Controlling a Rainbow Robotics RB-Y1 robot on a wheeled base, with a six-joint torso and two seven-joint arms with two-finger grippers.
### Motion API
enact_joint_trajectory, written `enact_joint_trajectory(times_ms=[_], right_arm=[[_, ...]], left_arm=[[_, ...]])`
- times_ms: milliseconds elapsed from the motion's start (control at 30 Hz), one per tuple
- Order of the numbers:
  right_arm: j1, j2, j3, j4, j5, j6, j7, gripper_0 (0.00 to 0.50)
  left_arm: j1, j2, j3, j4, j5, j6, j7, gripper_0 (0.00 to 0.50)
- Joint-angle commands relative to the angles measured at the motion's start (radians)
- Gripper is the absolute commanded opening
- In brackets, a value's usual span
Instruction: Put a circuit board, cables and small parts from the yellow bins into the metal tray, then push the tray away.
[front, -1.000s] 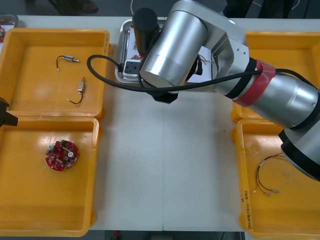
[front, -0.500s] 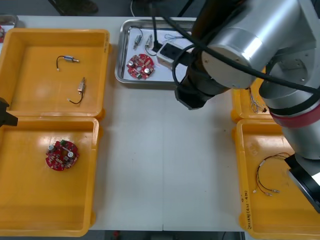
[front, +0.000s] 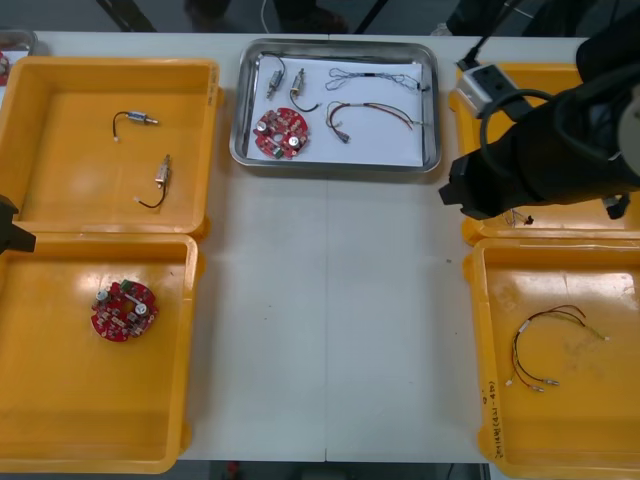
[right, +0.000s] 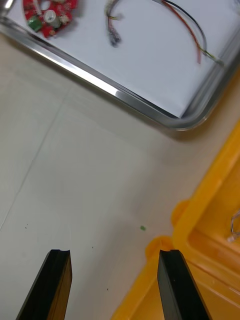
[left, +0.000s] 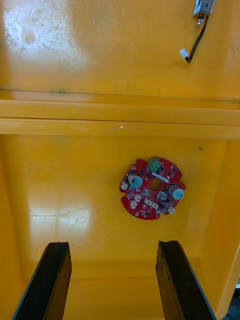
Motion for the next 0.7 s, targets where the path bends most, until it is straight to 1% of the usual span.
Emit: enact_joint_trajectory(times_ms=[33, 167, 267, 433, 567, 700], right_arm=[[0.111, -0.072, -0.163, -0.077, -0.037, 0.003, -0.018, 0.5], [0.206, -0.12, -0.253, -0.123, -0.043, 0.003, -0.023, 0.5], [0.272, -0.134, -0.33, -0.128, -0.049, 0.003, -0.026, 0.5], [0.352, -0.134, -0.431, -0.129, -0.051, 0.003, -0.029, 0.5], [0.404, -0.134, -0.449, -0.126, -0.025, 0.003, -0.035, 0.5], [0.439, -0.134, -0.451, -0.123, -0.022, 0.003, -0.043, 0.5]], left_arm=[[0.021, 0.043, 0.027, -0.026, 0.008, 0.007, -0.101, 0.5], [0.021, 0.043, 0.027, -0.026, 0.008, 0.007, -0.101, 0.5], [0.021, 0.043, 0.027, -0.026, 0.008, 0.007, -0.101, 0.5], [0.021, 0.043, 0.027, -0.026, 0.008, 0.007, -0.101, 0.5], [0.021, 0.043, 0.027, -0.026, 0.008, 0.007, -0.101, 0.5], [0.021, 0.043, 0.027, -0.026, 0.008, 0.007, -0.101, 0.5]])
